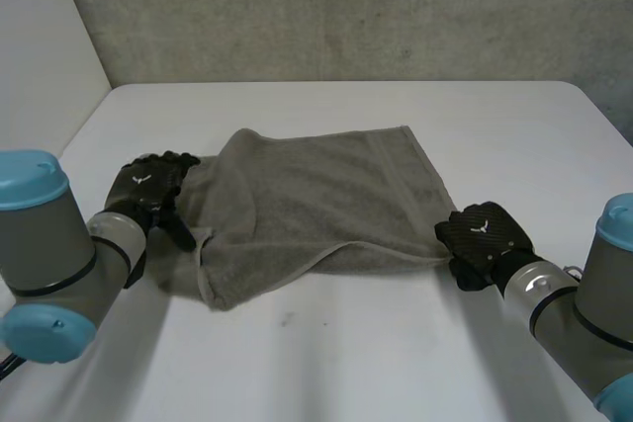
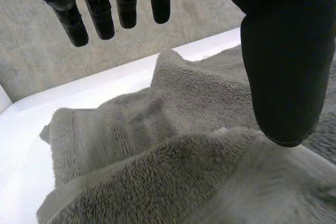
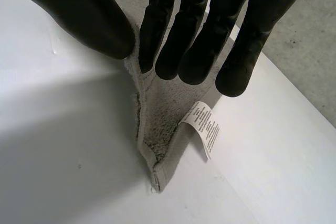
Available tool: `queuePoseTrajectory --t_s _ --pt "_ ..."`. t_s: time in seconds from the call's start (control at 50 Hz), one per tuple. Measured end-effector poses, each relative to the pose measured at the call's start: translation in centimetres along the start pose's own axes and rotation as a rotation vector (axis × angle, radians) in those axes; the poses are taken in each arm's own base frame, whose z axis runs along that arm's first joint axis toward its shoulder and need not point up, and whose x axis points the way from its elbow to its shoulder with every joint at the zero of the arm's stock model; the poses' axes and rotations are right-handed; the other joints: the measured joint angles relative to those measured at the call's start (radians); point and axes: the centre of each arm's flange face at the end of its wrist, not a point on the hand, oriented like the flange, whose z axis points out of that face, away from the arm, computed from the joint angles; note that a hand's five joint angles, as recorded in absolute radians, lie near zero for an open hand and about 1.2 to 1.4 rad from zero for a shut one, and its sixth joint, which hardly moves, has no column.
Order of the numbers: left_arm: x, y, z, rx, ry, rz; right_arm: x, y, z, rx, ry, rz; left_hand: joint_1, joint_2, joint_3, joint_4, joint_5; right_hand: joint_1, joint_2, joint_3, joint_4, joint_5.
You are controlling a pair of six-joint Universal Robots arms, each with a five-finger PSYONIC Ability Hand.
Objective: Fold the towel.
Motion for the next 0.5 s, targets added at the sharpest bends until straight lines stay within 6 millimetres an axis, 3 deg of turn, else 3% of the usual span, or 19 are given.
queuePoseTrajectory --t_s 0.16,0.32,0.5 --pt "0.3 -0.9 1.4 0.064 0.041 0.094 0.1 0.1 0.0 -0.002 0.001 -0.002 0.143 0.139 0.139 0.135 0.139 0.0 0.0 0.0 0.0 0.0" --pt "-0.3 -1.1 2.0 0.096 0.193 0.377 0.2 0.1 0.1 -0.002 0.005 -0.003 0.429 0.423 0.424 0.425 0.427 0.0 0.0 0.0 0.0 0.0" --pt "-1.1 0.0 1.0 0.05 0.357 0.572 0.2 0.1 0.1 -0.002 0.005 -0.004 0.404 0.397 0.398 0.403 0.402 0.0 0.0 0.0 0.0 0.0"
